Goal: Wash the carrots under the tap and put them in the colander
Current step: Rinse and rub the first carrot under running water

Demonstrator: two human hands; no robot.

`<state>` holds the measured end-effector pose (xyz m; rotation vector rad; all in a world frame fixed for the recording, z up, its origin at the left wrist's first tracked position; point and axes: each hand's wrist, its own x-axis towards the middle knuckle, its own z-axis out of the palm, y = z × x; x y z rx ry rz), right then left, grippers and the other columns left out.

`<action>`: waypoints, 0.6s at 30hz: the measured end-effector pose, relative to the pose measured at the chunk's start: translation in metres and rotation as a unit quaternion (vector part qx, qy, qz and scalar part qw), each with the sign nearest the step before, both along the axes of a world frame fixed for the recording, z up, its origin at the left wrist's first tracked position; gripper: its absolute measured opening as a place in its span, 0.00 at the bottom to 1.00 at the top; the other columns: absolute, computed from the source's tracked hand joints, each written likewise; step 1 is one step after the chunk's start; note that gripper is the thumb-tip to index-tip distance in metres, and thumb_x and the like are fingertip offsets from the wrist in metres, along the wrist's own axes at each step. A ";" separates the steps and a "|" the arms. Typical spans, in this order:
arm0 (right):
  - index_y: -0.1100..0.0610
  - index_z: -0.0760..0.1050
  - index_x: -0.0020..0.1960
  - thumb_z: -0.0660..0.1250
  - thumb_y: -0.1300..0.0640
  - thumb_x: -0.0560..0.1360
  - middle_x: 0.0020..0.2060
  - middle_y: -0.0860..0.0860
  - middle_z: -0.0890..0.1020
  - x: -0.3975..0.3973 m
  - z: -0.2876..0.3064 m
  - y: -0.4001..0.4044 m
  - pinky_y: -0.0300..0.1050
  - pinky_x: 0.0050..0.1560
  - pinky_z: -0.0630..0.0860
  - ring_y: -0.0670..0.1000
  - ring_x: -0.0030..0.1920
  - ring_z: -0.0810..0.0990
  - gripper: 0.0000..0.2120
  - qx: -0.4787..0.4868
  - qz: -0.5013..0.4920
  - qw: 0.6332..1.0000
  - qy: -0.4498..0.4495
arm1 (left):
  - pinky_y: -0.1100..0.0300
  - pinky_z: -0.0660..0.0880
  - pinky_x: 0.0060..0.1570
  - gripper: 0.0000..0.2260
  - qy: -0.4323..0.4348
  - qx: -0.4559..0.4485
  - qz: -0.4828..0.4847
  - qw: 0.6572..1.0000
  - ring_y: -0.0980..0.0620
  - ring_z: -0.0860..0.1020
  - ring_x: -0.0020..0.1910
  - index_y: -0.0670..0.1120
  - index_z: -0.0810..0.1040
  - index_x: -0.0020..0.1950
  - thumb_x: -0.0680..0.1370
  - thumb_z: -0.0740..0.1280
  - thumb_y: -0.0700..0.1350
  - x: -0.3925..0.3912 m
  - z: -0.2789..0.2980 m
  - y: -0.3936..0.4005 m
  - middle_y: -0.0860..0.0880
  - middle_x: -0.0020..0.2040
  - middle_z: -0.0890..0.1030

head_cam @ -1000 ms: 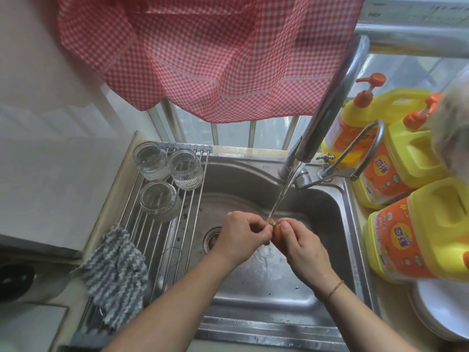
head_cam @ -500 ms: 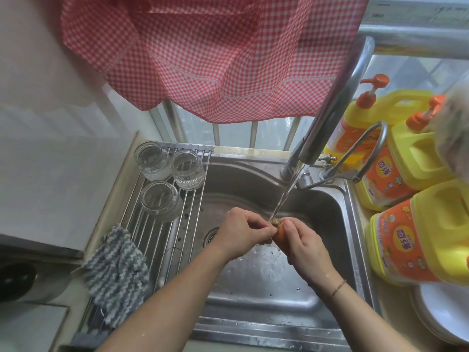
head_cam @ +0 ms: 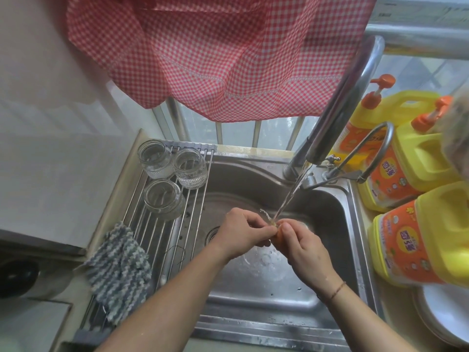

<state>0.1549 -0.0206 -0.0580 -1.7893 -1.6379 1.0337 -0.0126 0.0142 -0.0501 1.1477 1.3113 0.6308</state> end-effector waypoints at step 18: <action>0.49 0.79 0.45 0.53 0.44 0.80 0.38 0.51 0.81 -0.007 0.007 0.007 0.51 0.33 0.75 0.51 0.37 0.77 0.18 -0.041 -0.042 0.993 0.107 | 0.54 0.83 0.46 0.03 0.006 0.067 0.022 0.997 0.49 0.85 0.40 0.44 0.86 0.46 0.75 0.73 0.39 0.000 -0.004 -0.003 0.47 0.38 0.86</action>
